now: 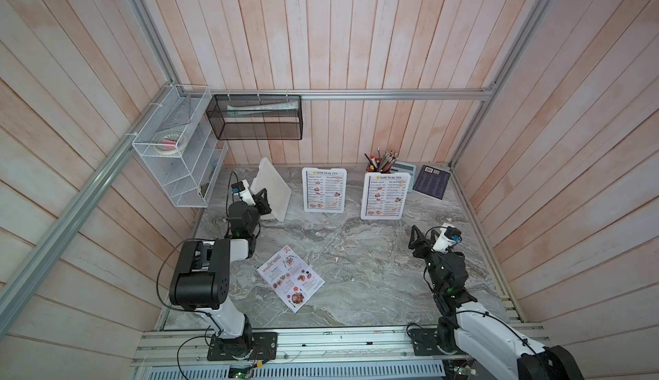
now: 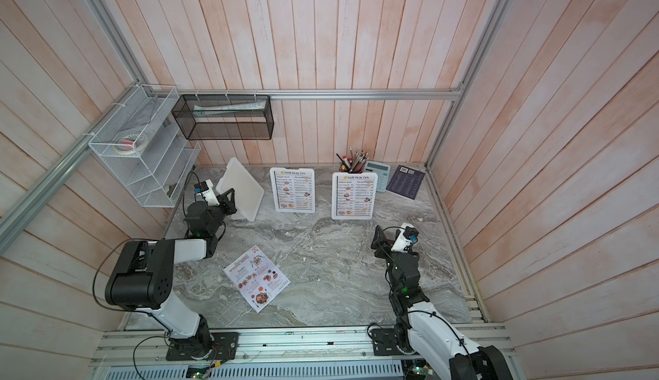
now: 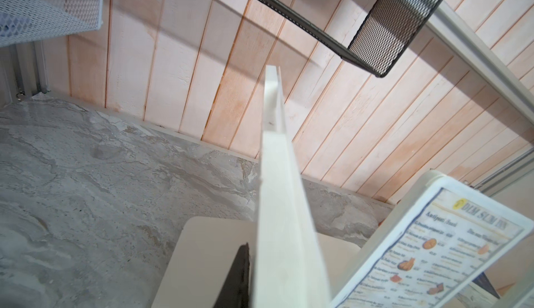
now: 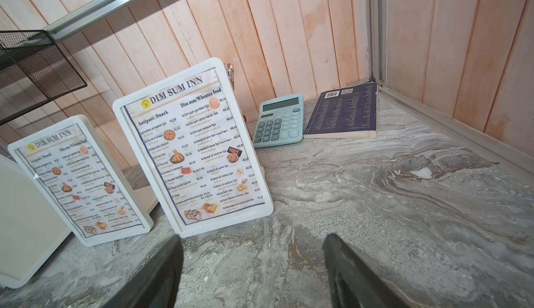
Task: Insert the menus into the narrow rack
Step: Move the narrow rack to the center of the board.
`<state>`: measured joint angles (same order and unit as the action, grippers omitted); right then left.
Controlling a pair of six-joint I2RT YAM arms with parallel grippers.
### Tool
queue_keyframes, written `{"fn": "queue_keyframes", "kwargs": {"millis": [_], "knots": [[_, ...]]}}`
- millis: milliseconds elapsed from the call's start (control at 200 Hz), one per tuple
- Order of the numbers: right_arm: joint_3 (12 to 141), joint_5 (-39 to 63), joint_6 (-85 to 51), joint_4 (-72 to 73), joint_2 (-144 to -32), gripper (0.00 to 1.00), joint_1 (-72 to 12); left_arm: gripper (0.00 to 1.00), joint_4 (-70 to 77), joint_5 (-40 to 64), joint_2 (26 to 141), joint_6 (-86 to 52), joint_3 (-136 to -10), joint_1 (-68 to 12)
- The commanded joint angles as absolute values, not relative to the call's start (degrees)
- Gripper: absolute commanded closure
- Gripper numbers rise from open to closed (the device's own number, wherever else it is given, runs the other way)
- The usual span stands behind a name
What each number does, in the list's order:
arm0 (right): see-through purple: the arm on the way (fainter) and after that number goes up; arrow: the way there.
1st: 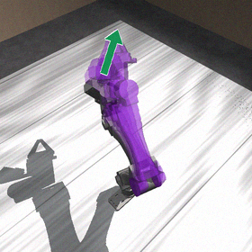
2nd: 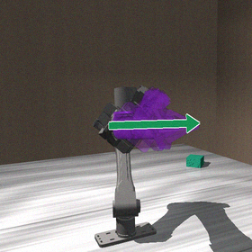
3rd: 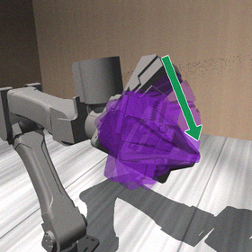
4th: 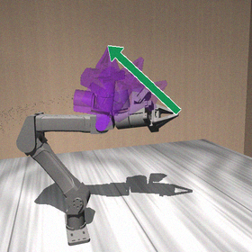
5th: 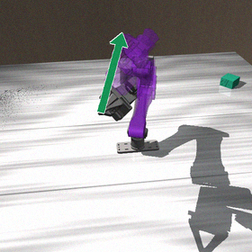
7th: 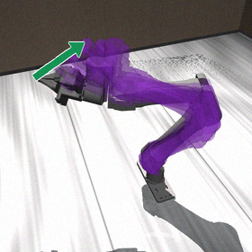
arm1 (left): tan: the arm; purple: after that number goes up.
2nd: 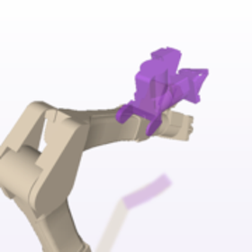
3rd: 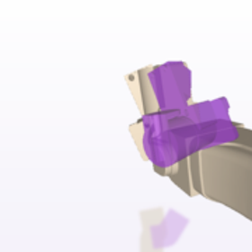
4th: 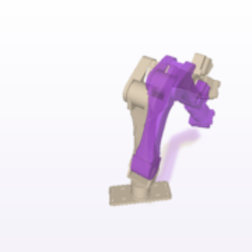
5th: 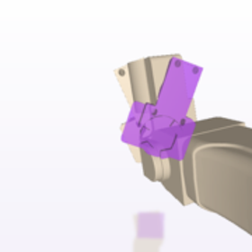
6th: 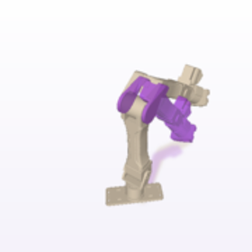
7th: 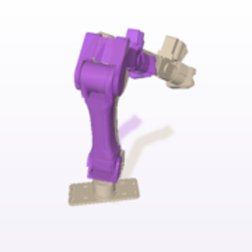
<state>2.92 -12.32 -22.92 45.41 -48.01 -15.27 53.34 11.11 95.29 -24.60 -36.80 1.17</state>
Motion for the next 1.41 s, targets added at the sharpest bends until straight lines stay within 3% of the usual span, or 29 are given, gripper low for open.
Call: {"fn": "queue_keyframes", "kwargs": {"millis": [0,165,500,910,1160,1400], "knots": [[3.5,-11.9,-23.5,46.6,-48.1,0.22,-15.0,0.87,53.6,10.7,92.3,-24.7,-34.4,0.8],[3.6,-11.9,-23.5,46.6,-48.1,0.22,-15.0,0.89,51.7,9.3,86.7,-24.7,-31.8,0.9],[3.6,-11.8,-23.5,46.7,-48.2,0.22,-15.0,0.94,31.3,10.1,69.3,-23.9,-29.5,-0.5],[3.3,-11.7,-23.5,46.4,-47.6,0.22,-15.0,0.96,12.2,11.0,50.0,-20.0,-25.2,-14.3],[3.9,-11.2,-23.3,46.3,-48.5,0.22,-15.0,0.98,13.4,19.4,48.2,-17.8,-24.1,-25.5],[4.0,-11.5,-23.4,46.7,-49.2,0.22,-15.0,0.98,20.9,22.8,56.0,-13.2,-26.2,-36.1]]}}
